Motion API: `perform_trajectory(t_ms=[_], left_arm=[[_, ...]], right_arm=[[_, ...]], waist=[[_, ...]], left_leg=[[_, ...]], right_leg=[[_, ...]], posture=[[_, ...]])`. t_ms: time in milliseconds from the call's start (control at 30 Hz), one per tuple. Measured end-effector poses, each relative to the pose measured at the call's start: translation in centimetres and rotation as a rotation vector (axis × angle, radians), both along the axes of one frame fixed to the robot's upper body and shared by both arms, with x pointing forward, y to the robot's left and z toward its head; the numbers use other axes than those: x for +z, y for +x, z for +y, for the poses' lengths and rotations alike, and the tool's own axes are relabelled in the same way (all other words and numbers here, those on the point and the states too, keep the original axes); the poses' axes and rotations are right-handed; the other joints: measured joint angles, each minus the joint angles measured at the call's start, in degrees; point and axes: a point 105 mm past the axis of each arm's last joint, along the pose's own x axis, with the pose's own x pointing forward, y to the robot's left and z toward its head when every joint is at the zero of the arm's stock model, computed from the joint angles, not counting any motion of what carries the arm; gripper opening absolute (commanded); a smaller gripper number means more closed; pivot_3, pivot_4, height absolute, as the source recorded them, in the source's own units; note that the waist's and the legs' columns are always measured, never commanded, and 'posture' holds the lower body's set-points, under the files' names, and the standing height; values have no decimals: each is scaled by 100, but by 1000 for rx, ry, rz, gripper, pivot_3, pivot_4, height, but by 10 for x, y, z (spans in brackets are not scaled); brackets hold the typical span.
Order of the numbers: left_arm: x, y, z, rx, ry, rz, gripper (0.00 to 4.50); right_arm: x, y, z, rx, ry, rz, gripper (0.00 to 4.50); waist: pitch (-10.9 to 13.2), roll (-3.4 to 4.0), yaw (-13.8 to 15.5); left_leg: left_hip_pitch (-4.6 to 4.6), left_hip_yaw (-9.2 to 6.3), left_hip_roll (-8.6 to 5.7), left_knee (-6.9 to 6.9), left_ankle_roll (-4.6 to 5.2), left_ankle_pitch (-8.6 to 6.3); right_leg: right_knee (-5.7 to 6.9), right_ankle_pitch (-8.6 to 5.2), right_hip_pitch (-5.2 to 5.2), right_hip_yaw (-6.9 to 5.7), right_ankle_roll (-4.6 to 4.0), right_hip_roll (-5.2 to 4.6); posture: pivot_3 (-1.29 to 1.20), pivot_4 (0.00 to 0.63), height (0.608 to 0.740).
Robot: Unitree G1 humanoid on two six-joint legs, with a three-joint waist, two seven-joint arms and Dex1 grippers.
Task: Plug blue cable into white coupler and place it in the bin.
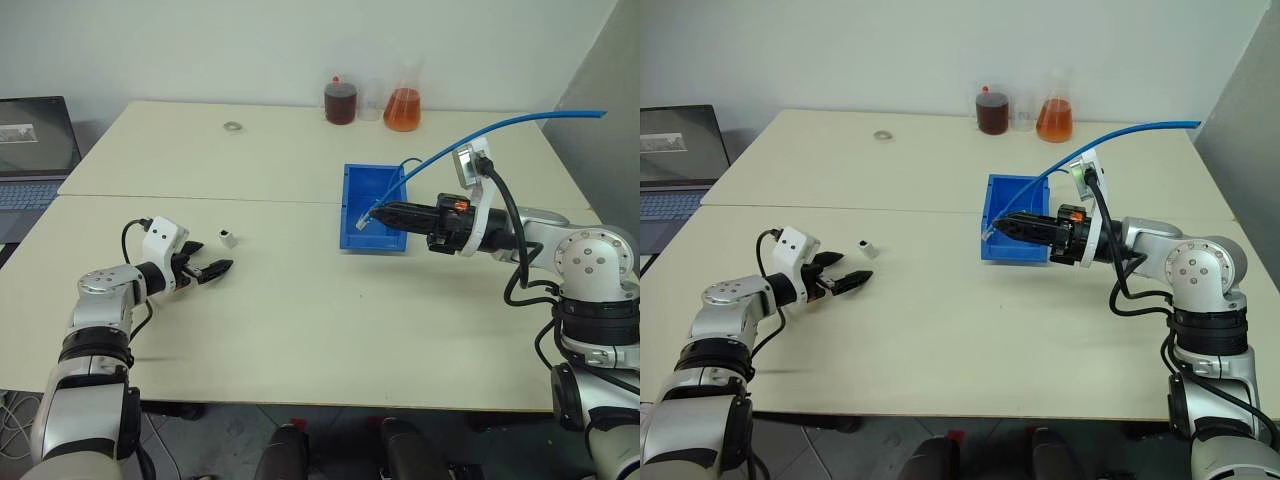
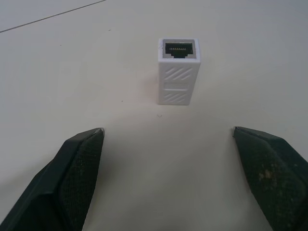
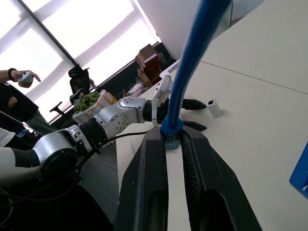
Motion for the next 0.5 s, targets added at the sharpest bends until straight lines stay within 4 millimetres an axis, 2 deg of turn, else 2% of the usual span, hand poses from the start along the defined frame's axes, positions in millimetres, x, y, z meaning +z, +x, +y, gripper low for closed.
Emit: perform_trajectory(t_ms=[200,500], left_arm=[[1,10,-10,-25,16,-8,4470],[0,16,-11,7,13,-16,4470]], right_arm=[[1,-1,0,-5,-8,-11,163],[4,-2,-6,-29,-6,-26,163]], waist=[[0,0,10],[0,0,7]], left_leg=[[0,-1,-2,5,1,0],[5,-1,-2,7,7,4]], right_leg=[[5,0,0,0,0,-1],[15,0,0,0,0,0]], posture=[[0,150,740],[0,150,740]])
